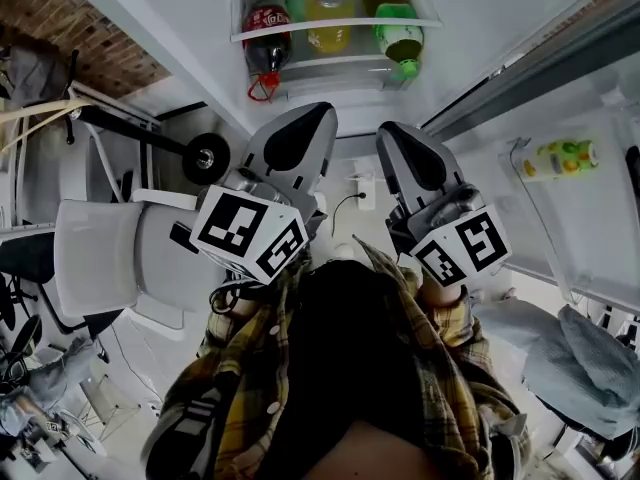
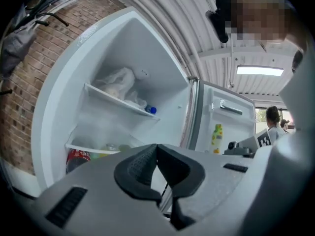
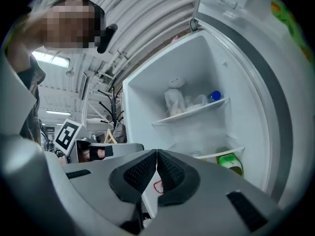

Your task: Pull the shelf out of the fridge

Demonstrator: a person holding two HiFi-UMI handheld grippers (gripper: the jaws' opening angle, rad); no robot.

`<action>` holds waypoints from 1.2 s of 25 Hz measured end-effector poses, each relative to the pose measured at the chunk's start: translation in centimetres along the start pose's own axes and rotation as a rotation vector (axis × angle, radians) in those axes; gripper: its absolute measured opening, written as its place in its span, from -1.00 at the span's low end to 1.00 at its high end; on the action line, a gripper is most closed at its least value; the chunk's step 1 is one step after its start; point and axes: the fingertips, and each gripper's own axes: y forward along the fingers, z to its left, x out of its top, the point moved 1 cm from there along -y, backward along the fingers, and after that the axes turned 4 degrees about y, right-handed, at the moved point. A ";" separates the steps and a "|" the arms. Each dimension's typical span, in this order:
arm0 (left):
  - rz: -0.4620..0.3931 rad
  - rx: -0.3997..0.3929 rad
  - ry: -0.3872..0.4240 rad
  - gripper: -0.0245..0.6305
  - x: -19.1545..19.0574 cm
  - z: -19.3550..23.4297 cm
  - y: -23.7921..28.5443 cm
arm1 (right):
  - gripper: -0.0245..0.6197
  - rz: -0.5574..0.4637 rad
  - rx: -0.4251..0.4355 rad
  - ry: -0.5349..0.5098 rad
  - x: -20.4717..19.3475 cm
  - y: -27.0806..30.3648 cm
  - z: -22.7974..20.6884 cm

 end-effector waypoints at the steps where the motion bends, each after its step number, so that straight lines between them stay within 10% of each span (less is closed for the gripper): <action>1: 0.001 -0.007 0.003 -0.91 0.3 0.7 0.7 | -0.86 -0.002 -0.004 0.000 0.2 0.9 -0.5; 18: 0.037 -0.069 0.011 -0.91 1.3 7.8 5.4 | -0.86 -0.029 -0.061 0.076 0.7 9.4 -4.8; 30: 0.025 0.030 0.010 -0.91 1.4 7.8 8.1 | -0.86 -0.018 0.048 0.119 2.2 11.4 -8.0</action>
